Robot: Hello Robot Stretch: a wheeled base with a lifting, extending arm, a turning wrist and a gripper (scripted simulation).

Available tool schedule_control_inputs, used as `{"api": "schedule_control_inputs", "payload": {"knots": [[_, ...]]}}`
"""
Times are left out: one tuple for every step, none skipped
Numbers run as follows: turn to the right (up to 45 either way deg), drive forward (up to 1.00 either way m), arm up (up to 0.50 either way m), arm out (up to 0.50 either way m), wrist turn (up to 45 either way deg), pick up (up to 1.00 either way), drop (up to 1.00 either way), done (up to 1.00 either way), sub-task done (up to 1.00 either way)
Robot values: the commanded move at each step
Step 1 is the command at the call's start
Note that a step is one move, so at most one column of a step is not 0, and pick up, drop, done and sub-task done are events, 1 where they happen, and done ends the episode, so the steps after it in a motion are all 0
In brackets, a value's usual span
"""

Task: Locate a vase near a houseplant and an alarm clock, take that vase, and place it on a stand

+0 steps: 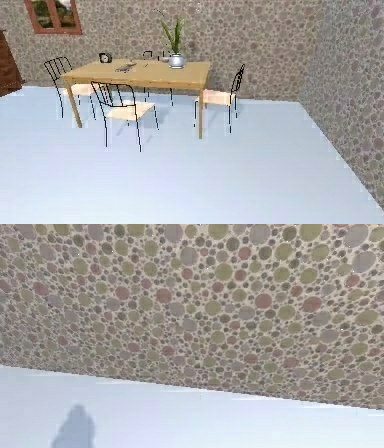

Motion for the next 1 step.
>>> {"api": "schedule_control_inputs", "payload": {"knots": [[3.0, 0.00, 0.00, 0.00, 0.0, 0.00, 0.00, 0.00, 0.00]]}}
